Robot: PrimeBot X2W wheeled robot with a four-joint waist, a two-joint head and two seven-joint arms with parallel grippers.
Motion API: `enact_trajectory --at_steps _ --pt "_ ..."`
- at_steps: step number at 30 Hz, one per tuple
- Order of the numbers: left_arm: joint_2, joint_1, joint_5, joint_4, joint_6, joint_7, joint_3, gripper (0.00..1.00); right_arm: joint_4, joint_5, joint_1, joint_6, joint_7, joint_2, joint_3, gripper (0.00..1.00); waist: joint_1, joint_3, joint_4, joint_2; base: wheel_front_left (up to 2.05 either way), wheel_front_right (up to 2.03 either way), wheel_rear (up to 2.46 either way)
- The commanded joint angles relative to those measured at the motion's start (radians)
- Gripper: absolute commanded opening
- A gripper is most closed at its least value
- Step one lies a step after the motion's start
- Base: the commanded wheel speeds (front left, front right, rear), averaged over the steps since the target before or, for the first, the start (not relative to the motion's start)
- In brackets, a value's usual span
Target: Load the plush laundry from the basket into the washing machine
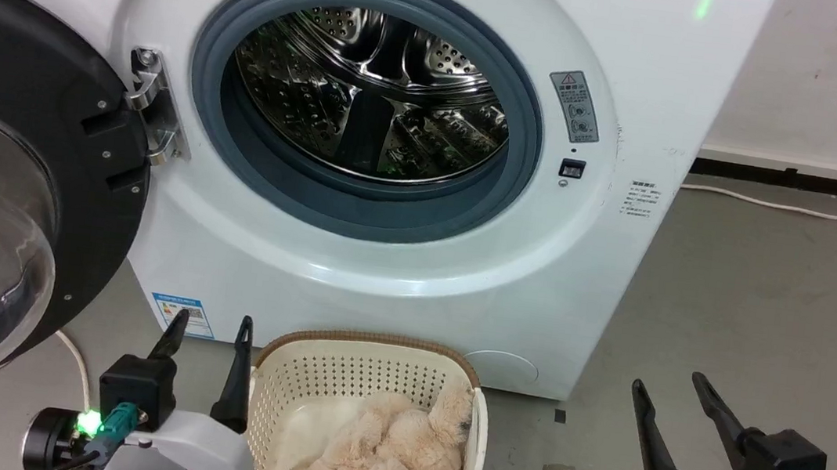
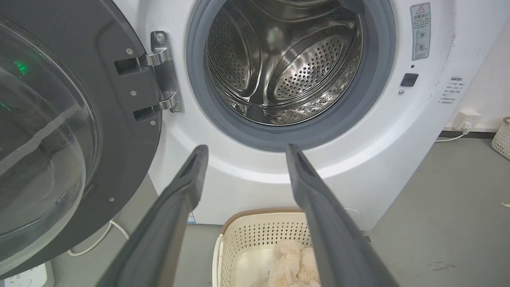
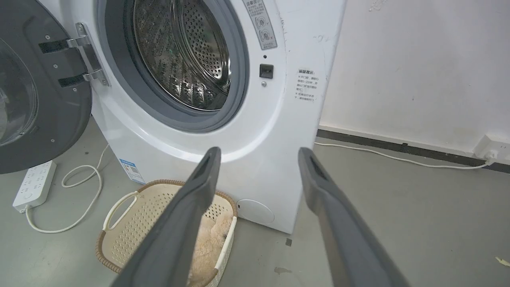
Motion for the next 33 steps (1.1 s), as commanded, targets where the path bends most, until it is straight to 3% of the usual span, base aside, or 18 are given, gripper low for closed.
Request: enact_trajectory --at_steps 1,17,33 --pt "0.000 -0.001 -0.011 0.009 -0.001 -0.009 -0.007 1.00 0.003 0.015 0.011 0.000 -0.013 0.000 0.002 1.00 -0.0001 0.003 -0.002 0.0000 0.00 0.00 0.00" --pt "0.001 -0.084 -0.079 0.125 -0.011 0.028 -0.041 1.00 0.002 0.064 0.000 0.000 -0.045 0.000 0.008 1.00 -0.0001 0.067 -0.034 0.0000 0.00 0.00 0.00" --pt "0.022 -0.229 -0.149 0.325 0.002 0.201 -0.083 1.00 -0.029 0.122 -0.039 0.000 -0.078 0.000 0.015 1.00 -0.0001 0.206 -0.092 0.0000 0.00 0.00 0.00"
